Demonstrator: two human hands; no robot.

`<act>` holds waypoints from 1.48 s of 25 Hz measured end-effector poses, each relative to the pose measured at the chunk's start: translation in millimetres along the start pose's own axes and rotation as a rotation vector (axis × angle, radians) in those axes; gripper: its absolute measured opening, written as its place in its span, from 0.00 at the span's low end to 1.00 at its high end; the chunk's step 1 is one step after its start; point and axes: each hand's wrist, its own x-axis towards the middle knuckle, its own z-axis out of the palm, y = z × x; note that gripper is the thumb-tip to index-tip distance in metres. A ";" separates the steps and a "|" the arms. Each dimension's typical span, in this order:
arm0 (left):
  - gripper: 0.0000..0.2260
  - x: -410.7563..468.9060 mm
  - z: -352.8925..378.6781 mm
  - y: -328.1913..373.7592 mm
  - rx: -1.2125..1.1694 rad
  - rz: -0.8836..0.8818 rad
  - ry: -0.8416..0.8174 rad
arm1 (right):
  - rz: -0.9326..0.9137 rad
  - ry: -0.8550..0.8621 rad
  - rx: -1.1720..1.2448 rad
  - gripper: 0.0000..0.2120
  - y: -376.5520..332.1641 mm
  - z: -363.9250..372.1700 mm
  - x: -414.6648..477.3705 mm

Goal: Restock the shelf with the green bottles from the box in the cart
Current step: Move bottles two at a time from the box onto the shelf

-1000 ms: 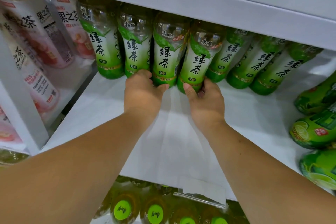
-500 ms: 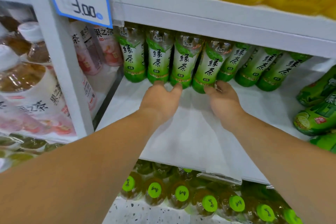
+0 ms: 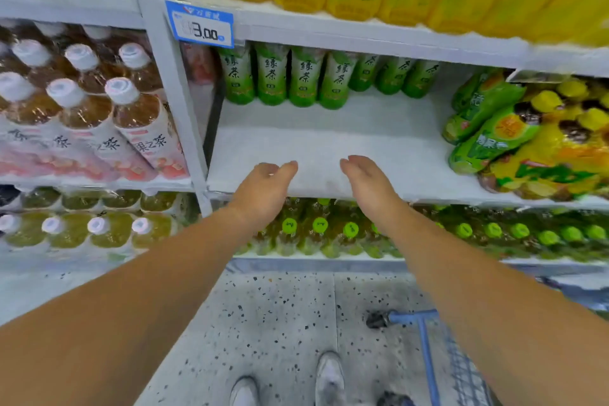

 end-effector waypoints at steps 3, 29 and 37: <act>0.26 -62.8 -13.7 -3.1 0.033 0.069 -0.077 | 0.036 -0.002 -0.038 0.28 -3.0 -8.9 -71.4; 0.16 -340.8 155.8 26.1 0.136 0.228 -0.591 | 0.255 0.500 0.139 0.23 127.1 -219.0 -446.1; 0.16 -414.9 284.4 31.4 0.157 0.206 -0.662 | 0.261 0.511 0.189 0.25 200.5 -323.5 -488.4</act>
